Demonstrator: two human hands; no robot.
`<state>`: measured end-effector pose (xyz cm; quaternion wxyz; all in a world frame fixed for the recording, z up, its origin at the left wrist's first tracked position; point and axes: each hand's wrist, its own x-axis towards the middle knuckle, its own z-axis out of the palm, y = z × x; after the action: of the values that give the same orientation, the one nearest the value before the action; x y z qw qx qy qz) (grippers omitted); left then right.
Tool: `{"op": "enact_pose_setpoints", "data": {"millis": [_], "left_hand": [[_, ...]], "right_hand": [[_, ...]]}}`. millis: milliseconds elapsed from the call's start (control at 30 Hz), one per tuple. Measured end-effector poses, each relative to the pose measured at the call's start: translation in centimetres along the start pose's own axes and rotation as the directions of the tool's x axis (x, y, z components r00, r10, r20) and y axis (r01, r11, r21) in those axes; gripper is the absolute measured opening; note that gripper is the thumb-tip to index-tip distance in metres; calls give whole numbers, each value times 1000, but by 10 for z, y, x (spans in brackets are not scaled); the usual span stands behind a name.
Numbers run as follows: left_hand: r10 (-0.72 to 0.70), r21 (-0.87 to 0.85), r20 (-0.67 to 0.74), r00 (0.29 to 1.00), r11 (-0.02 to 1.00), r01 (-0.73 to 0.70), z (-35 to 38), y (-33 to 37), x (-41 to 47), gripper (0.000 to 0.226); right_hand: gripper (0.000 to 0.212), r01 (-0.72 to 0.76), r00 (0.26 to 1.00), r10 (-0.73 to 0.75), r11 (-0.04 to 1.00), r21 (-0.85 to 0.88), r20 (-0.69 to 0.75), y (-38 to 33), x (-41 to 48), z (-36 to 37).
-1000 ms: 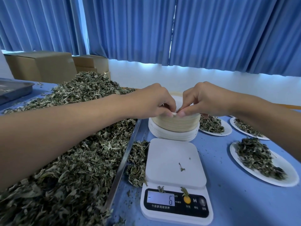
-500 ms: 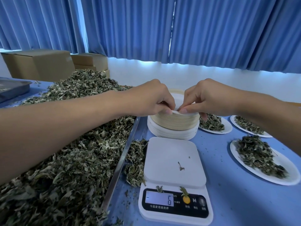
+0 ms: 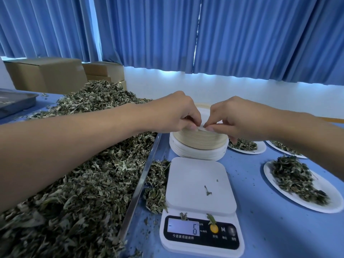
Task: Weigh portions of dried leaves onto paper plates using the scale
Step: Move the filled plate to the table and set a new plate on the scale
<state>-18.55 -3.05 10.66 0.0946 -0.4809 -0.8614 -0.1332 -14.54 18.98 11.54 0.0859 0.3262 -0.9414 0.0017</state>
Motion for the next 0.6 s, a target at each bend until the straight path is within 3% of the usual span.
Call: {"op": "enact_pose_setpoints", "data": {"millis": [133,233,367,600], "left_hand": [[7,18,-7,1000,1000,-7,2,-3,0,9],[5,37,-4,1000,999,-5,5,-4,0,8],[0,21,-9,1000,1000,1,4,-7,0,9],[-38,-106,-99,994,994,27,-7,-16,6,12]], "right_hand": [[58,64,998,-56,890,-452,31,-15,-8,7],[57,84,996,-64,802,-591,53,-22,-7,13],[48,88,996,-77,790,-607,45,-21,-1,10],[56,86,992,-122,847,-525,-34,-10,0,-5]]}}
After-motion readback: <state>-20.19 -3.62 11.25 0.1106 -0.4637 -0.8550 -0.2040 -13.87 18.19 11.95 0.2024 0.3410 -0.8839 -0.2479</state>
